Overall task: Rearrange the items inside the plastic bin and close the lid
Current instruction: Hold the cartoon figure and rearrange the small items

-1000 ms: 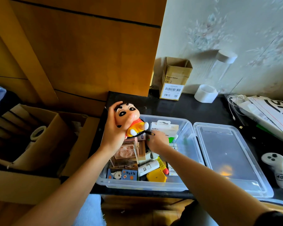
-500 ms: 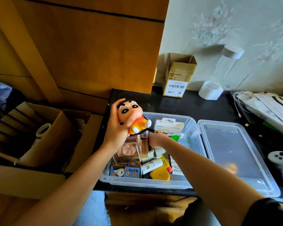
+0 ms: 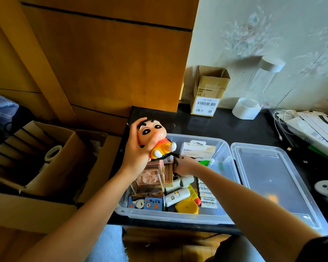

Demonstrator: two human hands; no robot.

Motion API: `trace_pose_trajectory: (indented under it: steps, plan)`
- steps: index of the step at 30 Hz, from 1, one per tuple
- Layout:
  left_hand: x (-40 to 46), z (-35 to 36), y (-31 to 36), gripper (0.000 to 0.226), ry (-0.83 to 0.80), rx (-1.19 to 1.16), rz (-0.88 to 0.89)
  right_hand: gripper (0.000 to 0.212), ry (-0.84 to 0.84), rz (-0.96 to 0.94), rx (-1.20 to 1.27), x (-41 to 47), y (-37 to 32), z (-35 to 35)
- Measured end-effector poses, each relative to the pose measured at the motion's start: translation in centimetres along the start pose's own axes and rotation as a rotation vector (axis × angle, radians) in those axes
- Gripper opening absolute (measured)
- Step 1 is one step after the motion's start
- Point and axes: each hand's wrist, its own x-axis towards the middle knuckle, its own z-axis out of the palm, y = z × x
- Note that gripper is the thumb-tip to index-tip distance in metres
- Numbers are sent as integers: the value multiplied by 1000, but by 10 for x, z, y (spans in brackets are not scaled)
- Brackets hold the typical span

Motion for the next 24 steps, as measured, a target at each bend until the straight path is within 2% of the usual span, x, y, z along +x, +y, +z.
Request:
trace_pose_trajectory:
  steps: [6,9,12,19,24]
  plan:
    - [-1,0,3,59,9,-6,0,40,-69,-48,135,-5,0,-6]
    - [0,1,3,59,3,-1,6,36,-78,-60,88,-8,1,-5]
    - [0,2,2,58,2,-2,9,32,28,-55,93,-7,6,3]
    - [2,1,-3,55,18,-1,3,23,314,-61,285,-15,19,9]
    - [0,2,-5,56,7,1,-2,21,424,-87,191,-45,23,-3]
